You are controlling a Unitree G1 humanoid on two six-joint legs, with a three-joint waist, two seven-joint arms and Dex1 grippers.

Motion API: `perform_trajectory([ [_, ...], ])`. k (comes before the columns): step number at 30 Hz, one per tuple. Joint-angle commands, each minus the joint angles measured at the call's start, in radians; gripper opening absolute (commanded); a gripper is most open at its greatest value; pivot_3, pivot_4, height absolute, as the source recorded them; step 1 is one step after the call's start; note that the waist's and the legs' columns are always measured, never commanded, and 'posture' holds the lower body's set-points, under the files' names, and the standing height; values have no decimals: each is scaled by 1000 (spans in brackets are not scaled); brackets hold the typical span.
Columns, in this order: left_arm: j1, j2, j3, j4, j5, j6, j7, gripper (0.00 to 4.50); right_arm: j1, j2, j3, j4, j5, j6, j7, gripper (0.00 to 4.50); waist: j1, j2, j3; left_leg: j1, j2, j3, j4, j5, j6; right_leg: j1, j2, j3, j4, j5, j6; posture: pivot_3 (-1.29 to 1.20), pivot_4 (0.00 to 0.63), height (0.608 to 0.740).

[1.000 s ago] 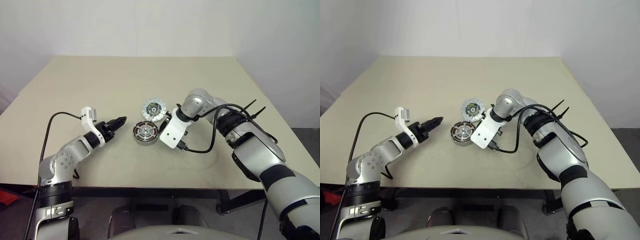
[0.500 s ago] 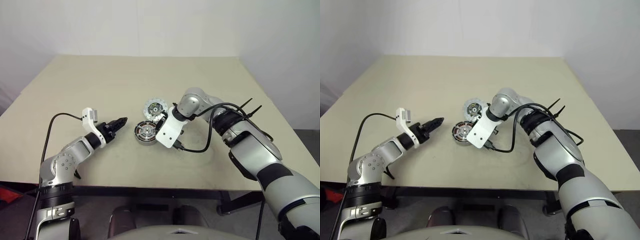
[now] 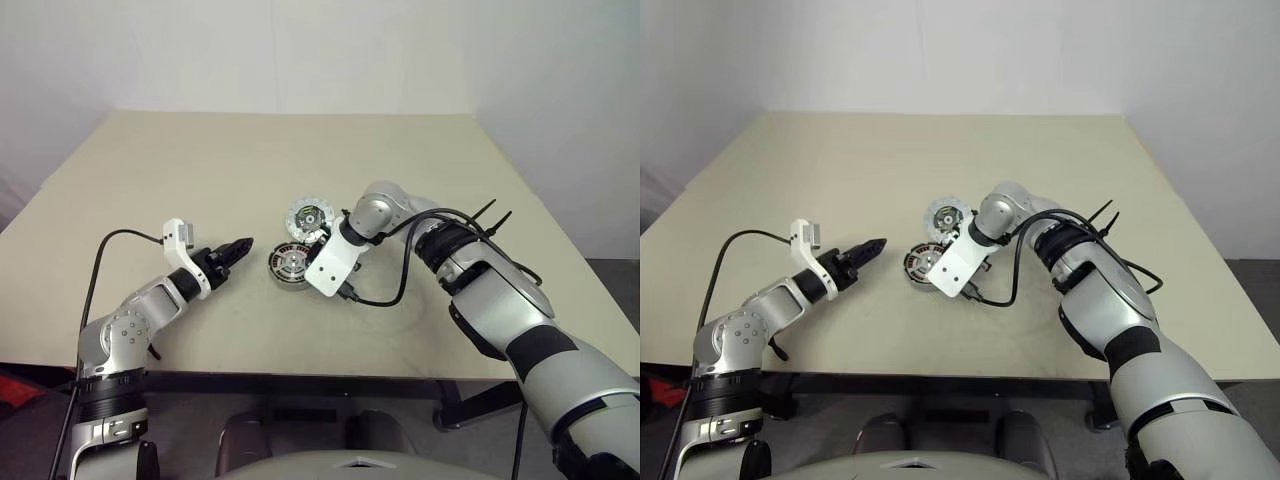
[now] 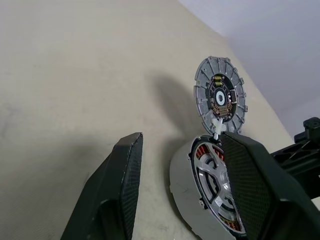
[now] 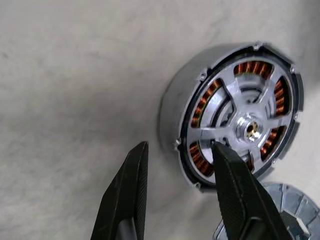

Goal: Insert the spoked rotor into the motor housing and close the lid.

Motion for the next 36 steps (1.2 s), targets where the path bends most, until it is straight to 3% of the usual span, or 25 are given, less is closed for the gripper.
perform_trajectory([
  [1,-9,2,6,-43,-15,-7,-2,2601,-23,-4,15,30,-32,-15,-14,2193,0,0,0,0,0,0,0,0,0,0,0,0,0,0,0,0,0,740],
  [10,-13,6,5,-37,-12,-9,-4,2601,-5,-14,20,28,-36,-32,-2,2193,0,0,0,0,0,0,0,0,0,0,0,0,0,0,0,0,0,740],
  [13,-14,7,4,-36,-11,-9,-4,2601,-2,-23,20,29,-37,-39,2,1547,1,0,0,0,0,0,0,0,0,0,0,0,0,0,0,0,0,740],
  [18,-16,10,2,-34,-9,-7,-6,2601,2,-32,21,27,-38,-43,2,10,0,0,0,0,0,0,0,0,0,2,0,0,0,0,0,0,0,740],
  [36,-26,13,3,-21,-4,-12,-7,2601,1,-16,-38,-5,25,11,-16,10,0,0,0,1,0,0,0,0,0,1,0,0,1,0,0,0,0,740],
])
